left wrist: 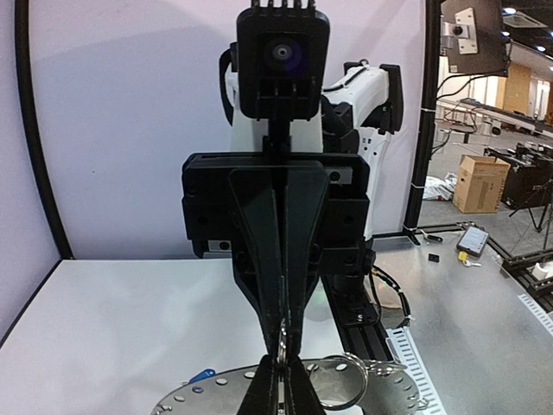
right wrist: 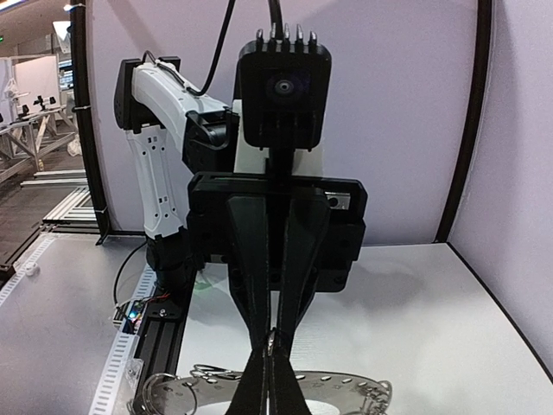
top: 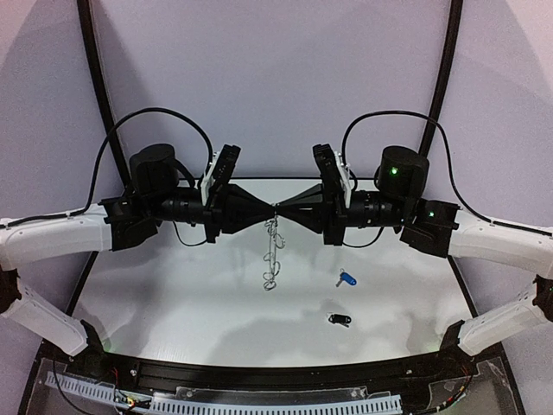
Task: Put the keys on the keyring
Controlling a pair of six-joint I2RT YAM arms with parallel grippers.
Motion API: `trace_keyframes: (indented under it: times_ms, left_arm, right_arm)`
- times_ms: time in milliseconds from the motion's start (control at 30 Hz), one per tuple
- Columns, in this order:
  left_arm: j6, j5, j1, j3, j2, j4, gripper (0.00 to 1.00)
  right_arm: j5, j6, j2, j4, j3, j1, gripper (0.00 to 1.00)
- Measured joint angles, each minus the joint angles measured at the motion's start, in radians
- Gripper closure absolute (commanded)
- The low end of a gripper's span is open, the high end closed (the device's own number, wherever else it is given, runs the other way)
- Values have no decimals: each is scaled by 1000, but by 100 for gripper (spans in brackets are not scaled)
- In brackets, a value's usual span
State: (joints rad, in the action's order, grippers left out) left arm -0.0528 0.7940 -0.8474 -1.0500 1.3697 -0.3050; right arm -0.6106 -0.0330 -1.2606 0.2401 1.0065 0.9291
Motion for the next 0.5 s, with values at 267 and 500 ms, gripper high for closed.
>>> trace_keyframes:
  times_ms: [267, 500]
  left_arm:
    - [12, -87, -6, 42, -19, -27, 99]
    - [-56, -135, -6, 71, -51, 50, 99]
  right_arm:
    - [5, -4, -1, -13, 0, -3, 63]
    - [7, 15, 7, -9, 0, 0, 37]
